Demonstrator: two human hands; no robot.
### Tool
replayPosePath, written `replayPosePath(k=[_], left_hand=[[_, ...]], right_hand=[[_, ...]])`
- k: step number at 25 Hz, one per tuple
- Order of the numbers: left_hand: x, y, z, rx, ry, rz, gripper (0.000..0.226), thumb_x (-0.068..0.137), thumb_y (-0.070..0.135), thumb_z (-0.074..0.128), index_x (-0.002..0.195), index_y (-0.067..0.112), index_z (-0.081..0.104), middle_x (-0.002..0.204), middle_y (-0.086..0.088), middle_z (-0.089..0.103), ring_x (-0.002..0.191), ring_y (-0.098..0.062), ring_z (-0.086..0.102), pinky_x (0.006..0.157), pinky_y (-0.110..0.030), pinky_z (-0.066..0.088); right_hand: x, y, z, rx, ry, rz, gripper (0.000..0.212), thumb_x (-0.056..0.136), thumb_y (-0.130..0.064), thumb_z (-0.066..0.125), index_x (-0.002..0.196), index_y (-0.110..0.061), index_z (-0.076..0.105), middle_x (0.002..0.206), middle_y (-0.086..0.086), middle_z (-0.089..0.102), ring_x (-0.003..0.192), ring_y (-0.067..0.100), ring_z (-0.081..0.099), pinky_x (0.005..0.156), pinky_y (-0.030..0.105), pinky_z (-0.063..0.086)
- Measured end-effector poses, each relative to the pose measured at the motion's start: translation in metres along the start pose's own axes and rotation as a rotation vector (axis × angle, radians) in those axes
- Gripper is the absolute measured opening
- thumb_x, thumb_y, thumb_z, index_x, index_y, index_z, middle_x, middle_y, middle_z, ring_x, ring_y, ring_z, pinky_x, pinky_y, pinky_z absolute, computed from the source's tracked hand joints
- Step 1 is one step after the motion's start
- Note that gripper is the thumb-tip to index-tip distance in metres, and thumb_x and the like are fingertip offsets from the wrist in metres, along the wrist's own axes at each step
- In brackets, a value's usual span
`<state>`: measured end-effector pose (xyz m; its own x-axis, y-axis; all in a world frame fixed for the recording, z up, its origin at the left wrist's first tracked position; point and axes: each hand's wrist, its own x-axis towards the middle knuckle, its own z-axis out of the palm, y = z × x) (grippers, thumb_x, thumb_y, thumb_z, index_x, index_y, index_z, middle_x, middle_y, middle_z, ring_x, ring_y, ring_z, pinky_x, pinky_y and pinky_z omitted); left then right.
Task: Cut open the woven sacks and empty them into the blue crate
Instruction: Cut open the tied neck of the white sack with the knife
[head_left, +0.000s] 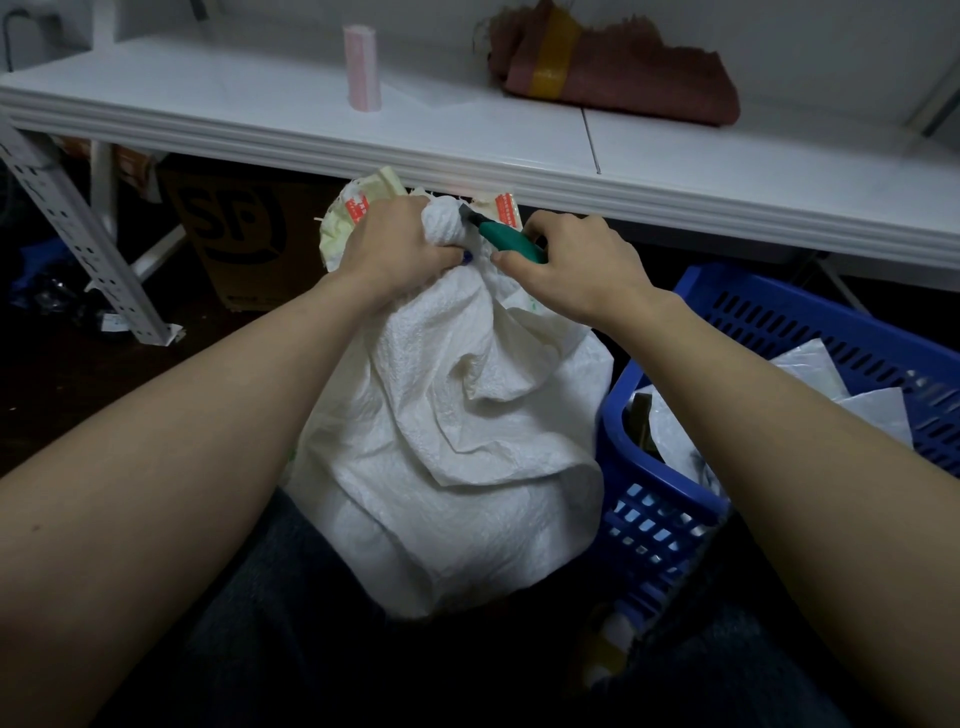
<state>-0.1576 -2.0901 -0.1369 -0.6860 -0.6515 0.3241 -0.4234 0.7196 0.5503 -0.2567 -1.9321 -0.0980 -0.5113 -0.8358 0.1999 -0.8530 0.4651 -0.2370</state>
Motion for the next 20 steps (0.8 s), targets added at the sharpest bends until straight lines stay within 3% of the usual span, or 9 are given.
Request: replayPosePath(k=[4,8,13,17,20], left_hand=[[-0.001,0.002,-0.001,0.022,0.022,0.021,0.041,0.075,0.037,0.072,0.104,0.01,0.064,0.099,-0.01,0.067,0.093,-0.027,0.06,0.072,-0.032,0.043],[-0.001,0.012,-0.002,0.099,0.083,0.048,0.039,0.075,0.035,0.071,0.1,0.007,0.062,0.1,-0.015,0.065,0.093,-0.034,0.059,0.069,-0.035,0.043],[-0.008,0.019,-0.002,0.19,0.047,0.123,0.03,0.076,0.029,0.069,0.092,0.005,0.059,0.096,-0.017,0.064,0.092,-0.036,0.057,0.066,-0.037,0.04],[-0.011,0.024,-0.004,0.177,0.043,0.181,0.024,0.076,0.024,0.068,0.087,0.005,0.058,0.094,-0.018,0.064,0.089,-0.037,0.057,0.064,-0.036,0.036],[-0.01,0.024,-0.002,0.138,0.027,0.185,0.024,0.075,0.024,0.067,0.087,0.005,0.059,0.091,-0.017,0.064,0.086,-0.036,0.058,0.063,-0.036,0.038]], right_hand=[[-0.001,-0.004,0.004,-0.021,0.033,0.015,0.045,0.087,-0.048,0.052,0.115,-0.012,0.054,0.093,0.008,0.059,0.084,0.03,0.058,0.064,0.036,0.042],[0.0,-0.005,0.006,0.163,-0.05,0.054,0.05,0.086,-0.039,0.055,0.125,-0.01,0.045,0.101,0.014,0.064,0.082,0.035,0.067,0.071,0.047,0.056],[-0.006,0.0,-0.009,0.641,-0.356,0.226,0.026,0.085,-0.012,0.065,0.103,0.002,0.053,0.068,0.019,0.067,0.052,0.028,0.067,0.055,0.038,0.058],[-0.011,0.0,-0.012,0.631,-0.359,0.249,0.024,0.084,-0.01,0.065,0.099,0.008,0.059,0.059,0.015,0.06,0.04,0.02,0.057,0.046,0.029,0.052],[-0.01,0.001,-0.011,0.478,-0.236,0.217,0.019,0.082,-0.011,0.064,0.095,0.003,0.062,0.065,0.014,0.065,0.044,0.022,0.06,0.052,0.035,0.059]])
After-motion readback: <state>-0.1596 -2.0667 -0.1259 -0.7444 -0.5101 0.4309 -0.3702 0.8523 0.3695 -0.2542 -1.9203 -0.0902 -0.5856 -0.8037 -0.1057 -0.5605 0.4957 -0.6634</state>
